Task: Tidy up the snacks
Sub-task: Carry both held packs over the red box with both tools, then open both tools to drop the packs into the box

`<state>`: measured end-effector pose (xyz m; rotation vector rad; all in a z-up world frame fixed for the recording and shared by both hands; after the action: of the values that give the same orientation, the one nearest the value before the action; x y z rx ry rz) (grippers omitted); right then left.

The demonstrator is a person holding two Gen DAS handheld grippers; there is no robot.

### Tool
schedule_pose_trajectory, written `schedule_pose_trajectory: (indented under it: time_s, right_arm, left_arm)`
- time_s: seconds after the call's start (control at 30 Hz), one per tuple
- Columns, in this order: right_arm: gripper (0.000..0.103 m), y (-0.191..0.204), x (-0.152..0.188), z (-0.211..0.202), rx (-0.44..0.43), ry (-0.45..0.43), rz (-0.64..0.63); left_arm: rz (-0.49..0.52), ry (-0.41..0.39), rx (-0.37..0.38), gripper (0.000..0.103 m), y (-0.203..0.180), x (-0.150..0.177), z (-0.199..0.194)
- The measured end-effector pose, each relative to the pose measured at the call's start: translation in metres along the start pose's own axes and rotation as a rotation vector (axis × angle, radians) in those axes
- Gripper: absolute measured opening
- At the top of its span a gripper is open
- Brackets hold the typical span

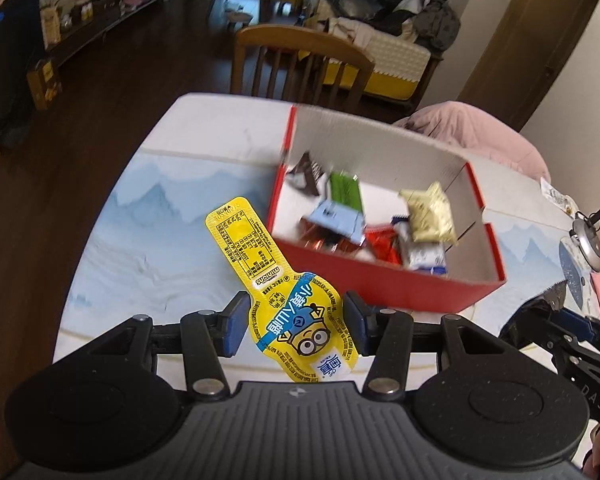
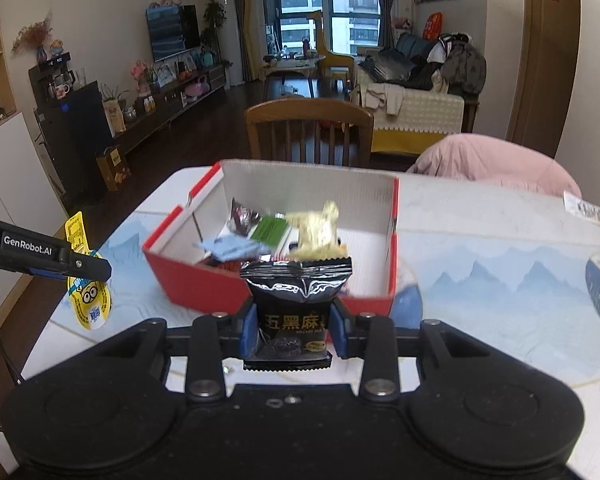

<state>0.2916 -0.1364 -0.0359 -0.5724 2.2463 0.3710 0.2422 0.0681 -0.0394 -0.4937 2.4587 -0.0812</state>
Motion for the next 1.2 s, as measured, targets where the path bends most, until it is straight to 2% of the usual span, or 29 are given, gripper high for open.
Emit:
schedule_pose_trajectory:
  time_s: [0.33, 0.63, 0.93, 1.2]
  right_arm:
    - [0.035, -0.008, -0.034, 0.020, 0.006, -0.004, -0.009]
    - [0.035, -0.019, -0.055, 0.052, 0.023, 0.046, 0.009]
    - [0.035, -0.035, -0.055, 0.096, 0.054, 0.127, 0.009]
    - [0.035, -0.047, -0.048, 0.127, 0.050, 0.203, 0.014]
  left_arm:
    - [0.080, -0.044, 0.004, 0.050, -0.024, -0.038, 0.002]
    - [0.121, -0.010, 0.002, 0.050, -0.036, -0.067, 0.032]
    - [0.156, 0.025, -0.039, 0.050, -0.047, -0.086, 0.074]
    - [0.203, 0.062, -0.070, 0.050, -0.054, -0.090, 0.108]
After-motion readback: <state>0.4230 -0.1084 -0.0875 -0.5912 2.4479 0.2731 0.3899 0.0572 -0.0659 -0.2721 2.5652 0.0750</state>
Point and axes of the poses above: each gripper's, at about its wrist camera, not at the fingertips, and z roughly the way its jaws point, y to its left, x to its underside, the point moved 4 cm from there along z, roughly the way its jaws point, and after that the axes turned 2 degrees about z, right-handed, at the moved point
